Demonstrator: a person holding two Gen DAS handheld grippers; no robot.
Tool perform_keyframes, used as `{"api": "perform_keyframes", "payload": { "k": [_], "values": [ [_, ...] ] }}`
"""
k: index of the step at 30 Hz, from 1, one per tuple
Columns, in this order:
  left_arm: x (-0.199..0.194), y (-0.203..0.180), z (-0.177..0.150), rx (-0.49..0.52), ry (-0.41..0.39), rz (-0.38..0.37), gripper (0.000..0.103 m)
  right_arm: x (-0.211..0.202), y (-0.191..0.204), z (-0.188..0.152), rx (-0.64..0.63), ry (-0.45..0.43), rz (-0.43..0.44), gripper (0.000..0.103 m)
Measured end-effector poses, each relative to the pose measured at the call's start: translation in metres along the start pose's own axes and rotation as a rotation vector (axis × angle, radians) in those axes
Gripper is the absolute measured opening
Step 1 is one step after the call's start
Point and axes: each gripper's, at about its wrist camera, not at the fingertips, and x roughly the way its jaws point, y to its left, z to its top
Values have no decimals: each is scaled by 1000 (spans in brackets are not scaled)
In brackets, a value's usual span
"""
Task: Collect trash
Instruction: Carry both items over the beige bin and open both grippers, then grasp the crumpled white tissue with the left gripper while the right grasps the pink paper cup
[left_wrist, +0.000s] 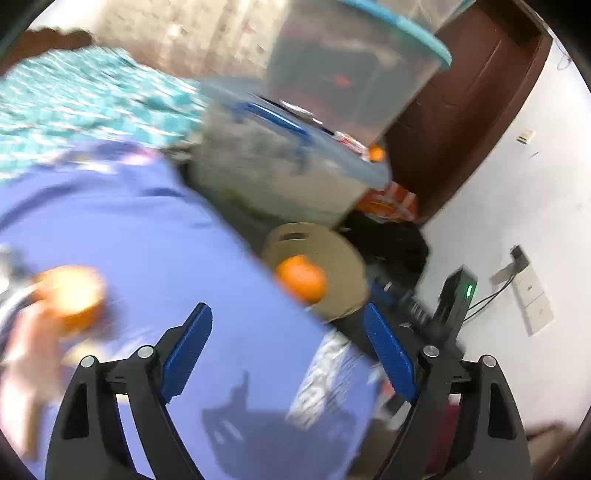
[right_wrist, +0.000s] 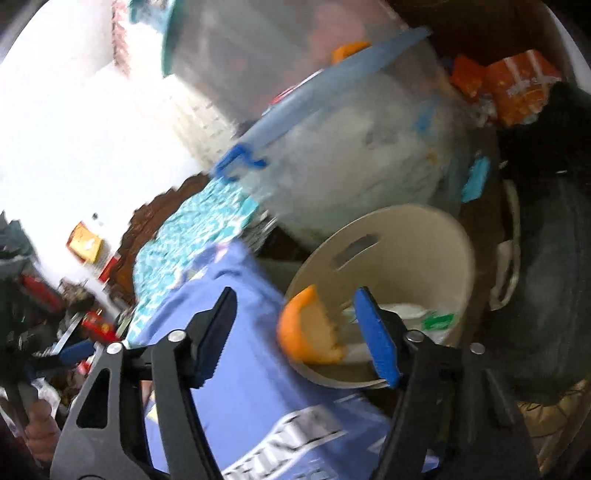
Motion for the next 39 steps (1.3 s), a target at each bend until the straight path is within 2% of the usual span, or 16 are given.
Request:
{"api": "perform_keyframes", "payload": {
  "k": [5, 8, 12, 16, 18, 19, 20, 21, 22, 23, 27, 32, 36, 37, 38, 39],
  "values": [
    [-95, 69, -72, -138, -22, 206, 85, 31, 67, -33, -111, 144, 121, 56],
    [-118, 86, -112, -215, -11, 243, 86, 48, 108, -64, -182, 227, 183, 56],
    [-106, 90, -146, -249, 37, 203, 89, 66, 150, -110, -250, 348, 227, 56],
    [-63, 80, -166, -193, 128, 179, 89, 75, 177, -139, -309, 421, 231, 58],
    [-43, 81, -173, -165, 166, 212, 87, 81, 193, -147, -344, 446, 228, 58],
    [-34, 84, -177, -159, 187, 233, 72, 85, 200, -149, -357, 453, 230, 60],
    [-31, 87, -180, -159, 201, 231, 51, 90, 209, -150, -376, 458, 233, 64],
    [-35, 88, -181, -145, 170, 239, 43, 95, 217, -151, -397, 461, 232, 67],
    [-41, 93, -182, -160, 162, 202, 41, 100, 224, -151, -415, 465, 228, 71],
    [-48, 100, -183, -193, 145, 174, 40, 109, 235, -153, -436, 473, 228, 72],
    [-75, 120, -189, -265, 74, 181, 40, 145, 278, -161, -501, 494, 225, 73],
    [-105, 135, -202, -337, 9, 177, 40, 191, 307, -164, -374, 530, 191, 77],
    [-115, 142, -207, -359, -4, 171, 40, 218, 311, -172, -322, 548, 98, 79],
    [-117, 142, -208, -357, -6, 171, 40, 220, 308, -174, -321, 555, 85, 70],
    [-119, 142, -209, -355, -8, 170, 40, 218, 302, -175, -321, 563, 97, 53],
    [-120, 140, -209, -350, -11, 167, 40, 214, 297, -173, -316, 567, 127, 46]
  ]
}}
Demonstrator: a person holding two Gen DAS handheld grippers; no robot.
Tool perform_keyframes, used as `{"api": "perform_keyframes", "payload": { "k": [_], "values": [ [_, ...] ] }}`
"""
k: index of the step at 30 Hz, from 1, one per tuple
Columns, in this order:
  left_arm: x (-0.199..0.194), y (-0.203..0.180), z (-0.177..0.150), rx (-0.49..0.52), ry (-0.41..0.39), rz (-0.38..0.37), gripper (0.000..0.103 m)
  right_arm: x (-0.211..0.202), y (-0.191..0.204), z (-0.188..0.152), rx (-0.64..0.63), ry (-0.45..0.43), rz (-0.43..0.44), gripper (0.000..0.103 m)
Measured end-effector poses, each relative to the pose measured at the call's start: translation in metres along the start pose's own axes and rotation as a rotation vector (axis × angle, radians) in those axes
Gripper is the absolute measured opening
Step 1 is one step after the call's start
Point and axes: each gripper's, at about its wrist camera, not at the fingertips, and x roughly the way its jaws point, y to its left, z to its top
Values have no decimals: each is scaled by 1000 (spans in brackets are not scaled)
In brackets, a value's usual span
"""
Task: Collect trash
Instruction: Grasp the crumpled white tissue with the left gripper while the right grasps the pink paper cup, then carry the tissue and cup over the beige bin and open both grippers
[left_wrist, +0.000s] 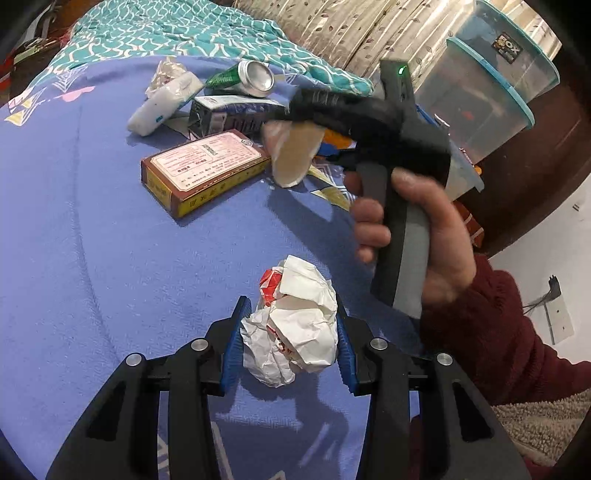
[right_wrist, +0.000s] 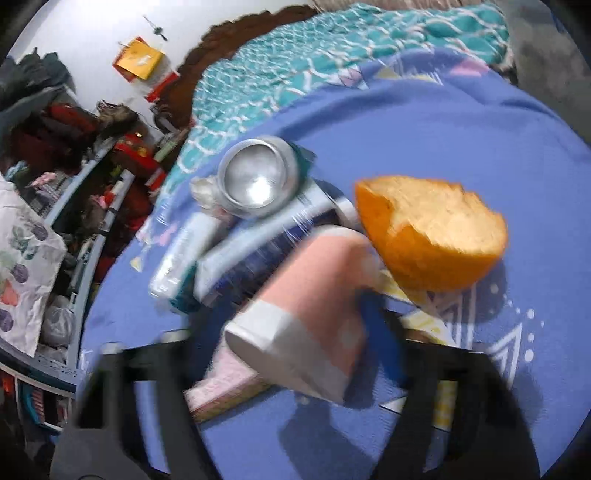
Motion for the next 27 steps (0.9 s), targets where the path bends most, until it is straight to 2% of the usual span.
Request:
{"api": "perform_keyframes", "payload": {
  "k": [1, 2, 7, 10, 13, 16, 18, 20, 23, 27],
  "values": [
    [1, -2, 0, 5, -2, -3, 40, -6, -5, -4, -1, 2, 28, 31],
    [0, -4, 0, 11, -3, -10, 40, -17, -12, -11, 4, -2, 50, 29],
    [12, -23, 13, 39, 16, -62, 40, -78, -56, -48, 33, -29, 135, 27],
    [33, -44, 25, 65, 62, -102, 40, -126, -93, -66, 55, -115, 124, 27],
    [63, -79, 46, 124, 112, -143, 40, -177, -141, -69, 101, -239, 64, 27],
    [101, -135, 77, 221, 157, -174, 40, -228, -191, -66, 179, -371, -2, 27],
    [128, -167, 97, 274, 178, -196, 40, -264, -231, -63, 242, -463, -76, 27],
    [160, -212, 118, 328, 202, -227, 40, -287, -261, -60, 280, -514, -148, 27],
    [206, -270, 139, 394, 226, -252, 41, -300, -304, -53, 325, -521, -217, 27],
    [263, -325, 158, 433, 255, -254, 41, -295, -349, -44, 349, -486, -282, 31]
  ]
}}
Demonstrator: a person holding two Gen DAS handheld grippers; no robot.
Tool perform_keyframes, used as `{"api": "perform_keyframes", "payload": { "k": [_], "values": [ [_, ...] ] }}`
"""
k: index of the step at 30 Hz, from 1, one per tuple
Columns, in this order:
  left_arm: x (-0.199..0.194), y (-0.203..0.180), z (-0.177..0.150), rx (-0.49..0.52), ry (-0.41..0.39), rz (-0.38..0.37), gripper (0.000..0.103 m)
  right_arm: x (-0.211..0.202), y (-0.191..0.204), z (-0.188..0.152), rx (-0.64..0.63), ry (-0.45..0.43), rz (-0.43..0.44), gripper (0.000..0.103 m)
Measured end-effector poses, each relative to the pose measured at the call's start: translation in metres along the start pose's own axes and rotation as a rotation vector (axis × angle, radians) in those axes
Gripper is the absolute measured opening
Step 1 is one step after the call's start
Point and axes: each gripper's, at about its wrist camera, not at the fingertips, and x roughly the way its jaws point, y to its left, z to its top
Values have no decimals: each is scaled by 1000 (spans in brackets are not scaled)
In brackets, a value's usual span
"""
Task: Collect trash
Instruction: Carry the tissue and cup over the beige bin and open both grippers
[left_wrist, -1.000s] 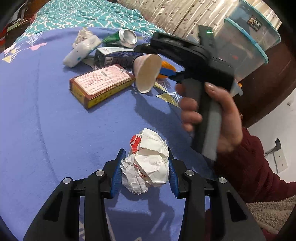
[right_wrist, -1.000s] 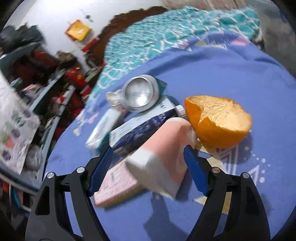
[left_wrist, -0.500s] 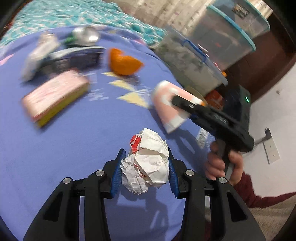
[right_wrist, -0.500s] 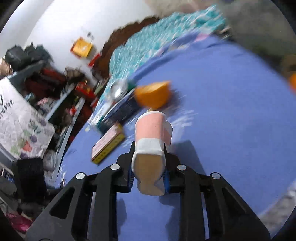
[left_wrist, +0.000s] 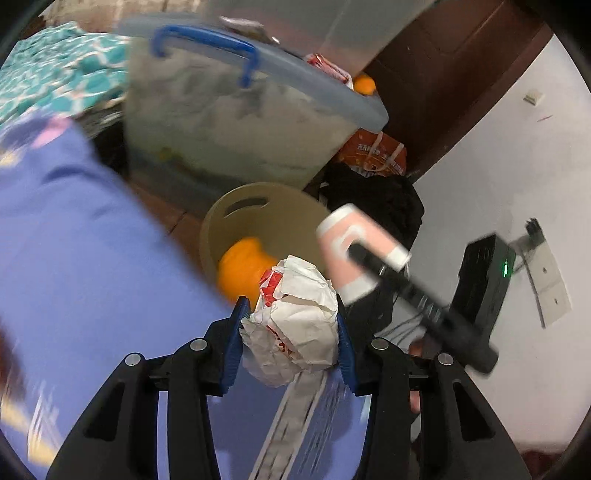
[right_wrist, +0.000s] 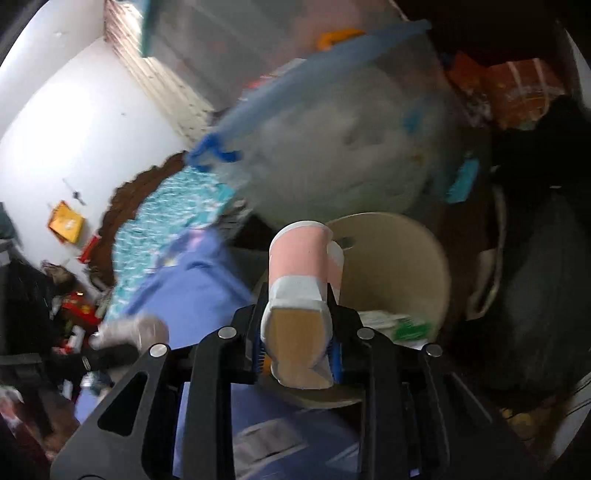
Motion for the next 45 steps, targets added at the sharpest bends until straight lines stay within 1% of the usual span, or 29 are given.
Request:
{"api": "perform_keyframes", "payload": {
  "k": [3, 4, 5, 6, 7, 8, 10, 12, 14, 15, 16, 18, 19, 21, 23, 24, 25, 26, 28, 30, 32, 33, 37, 39, 40, 41, 42, 44, 45],
  "values": [
    [42, -4, 24, -1, 28, 23, 42, 21, -15, 7, 10, 25, -7, 36],
    [53, -3, 29, -4, 37, 29, 45, 25, -19, 9, 14, 31, -9, 41],
    [67, -3, 35, -5, 49, 46, 49, 29, -23, 12, 22, 29, -9, 52],
    [74, -2, 36, -5, 57, 59, 54, 31, -28, 15, 30, 16, -6, 58],
    [82, 0, 40, -5, 70, 81, 65, 33, -29, 20, 29, 2, -4, 63],
    [85, 2, 43, -10, 70, 97, 73, 31, -28, 22, 21, -14, -5, 64],
    [80, 8, 48, -28, 49, 80, 79, 21, -23, 18, 12, -45, -10, 64],
    [68, 13, 53, -48, 20, 59, 81, 14, -15, 16, -13, -66, 5, 63],
    [45, 21, 58, -66, -44, 41, 82, 16, 3, 12, -80, -32, 52, 62],
    [37, 23, 58, -76, -70, 42, 82, 24, 22, 6, -155, 21, 86, 62],
    [26, 29, 57, -89, -97, 47, 84, 28, 35, 1, -206, 51, 95, 62],
    [11, 40, 54, -110, -125, 59, 84, 44, 64, -8, -336, 130, 80, 63],
    [5, 46, 50, -125, -133, 65, 84, 51, 71, -10, -370, 155, 60, 62],
    [-3, 55, 43, -157, -136, 68, 84, 75, 77, -12, -409, 261, 20, 62],
    [-10, 65, 31, -189, -129, 66, 84, 88, 71, -12, -415, 310, 3, 55],
    [-12, 67, 27, -196, -128, 67, 84, 90, 62, -8, -397, 324, 5, 49],
    [-16, 71, 22, -203, -128, 68, 84, 90, 53, -3, -364, 325, -2, 25],
    [-20, 74, 18, -208, -130, 70, 84, 85, 42, 4, -322, 304, -24, 19],
    [-27, 78, 10, -218, -141, 70, 84, 74, 24, 15, -255, 254, -64, 15],
    [-34, 82, 5, -233, -154, 62, 84, 59, 8, 23, -230, 177, -150, 15],
    [-40, 86, 0, -246, -165, 61, 84, 45, 3, 28, -209, 119, -190, 17],
    [-44, 86, -2, -250, -172, 62, 84, 41, 3, 30, -199, 107, -182, 19],
    [-75, 87, -10, -243, -209, 72, 84, 19, 21, 30, -200, 66, -97, 19],
    [-109, 94, -17, -245, -267, 96, 84, 11, 38, 28, -216, 58, -26, 25],
    [-129, 99, -23, -251, -302, 116, 84, 13, 47, 27, -225, 50, 0, 43],
    [-149, 104, -29, -262, -337, 142, 84, 13, 58, 28, -235, 41, 26, 72],
    [-174, 112, -38, -280, -378, 177, 84, 10, 74, 23, -271, 22, 69, 78],
    [-222, 127, -64, -317, -442, 254, 84, 17, 103, 15, -339, 35, 105, 76],
    [-236, 131, -74, -328, -456, 287, 84, 20, 118, 9, -366, 50, 130, 75]
  ]
}}
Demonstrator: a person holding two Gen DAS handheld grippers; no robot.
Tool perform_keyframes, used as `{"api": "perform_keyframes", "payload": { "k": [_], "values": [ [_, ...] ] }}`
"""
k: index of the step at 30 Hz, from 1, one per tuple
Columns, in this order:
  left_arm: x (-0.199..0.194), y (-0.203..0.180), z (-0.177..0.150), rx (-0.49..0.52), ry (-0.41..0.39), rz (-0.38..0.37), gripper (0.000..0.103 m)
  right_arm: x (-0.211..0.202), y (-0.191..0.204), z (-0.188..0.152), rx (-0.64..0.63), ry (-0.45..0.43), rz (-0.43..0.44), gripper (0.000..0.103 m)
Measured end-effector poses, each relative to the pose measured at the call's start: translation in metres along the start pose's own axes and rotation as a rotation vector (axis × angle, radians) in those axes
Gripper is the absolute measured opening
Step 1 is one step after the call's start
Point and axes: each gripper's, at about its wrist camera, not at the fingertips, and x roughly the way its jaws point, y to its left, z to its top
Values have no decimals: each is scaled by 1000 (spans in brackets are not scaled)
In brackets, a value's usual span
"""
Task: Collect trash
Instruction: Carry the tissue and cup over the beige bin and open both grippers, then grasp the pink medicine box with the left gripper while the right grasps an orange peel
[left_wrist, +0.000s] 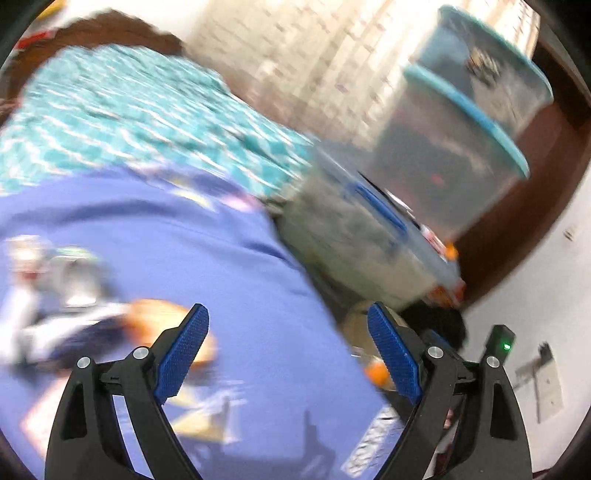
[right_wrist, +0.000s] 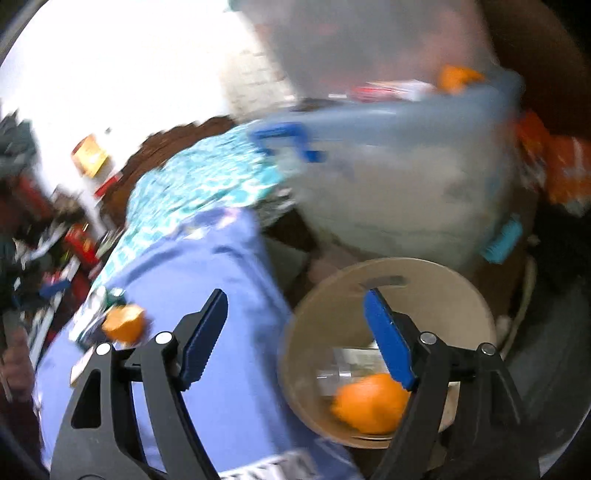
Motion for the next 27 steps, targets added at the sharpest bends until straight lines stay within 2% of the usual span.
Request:
{"api": "perform_keyframes", "payload": {
  "k": [5, 7, 10, 12, 14, 15, 18, 24, 25, 26, 27],
  "values": [
    [-77, 72, -32, -37, -46, 263, 83, 43, 69, -6, -91, 112, 149, 74],
    [-91, 96, -51, -53, -31, 329, 83, 64, 95, -10, -106, 167, 210, 74],
    [-97, 118, -80, -22, 20, 410, 84, 95, 138, -20, -116, 255, 295, 75],
    [-91, 125, -93, 18, 58, 426, 89, 121, 171, -30, -145, 313, 325, 77],
    [-77, 130, -102, 90, 98, 442, 92, 143, 201, -43, -176, 353, 304, 88],
    [-69, 132, -104, 115, 112, 442, 92, 152, 215, -48, -193, 367, 294, 89],
    [-41, 137, -110, 192, 166, 411, 94, 175, 244, -60, -228, 384, 242, 90],
    [6, 152, -117, 245, 260, 398, 94, 207, 253, -61, -137, 408, 180, 90],
    [10, 155, -120, 240, 263, 416, 92, 208, 253, -61, -138, 411, 176, 90],
    [12, 156, -122, 244, 256, 439, 86, 209, 256, -64, -148, 412, 175, 87],
    [11, 156, -123, 252, 248, 458, 82, 211, 256, -64, -162, 409, 158, 80]
  ]
}}
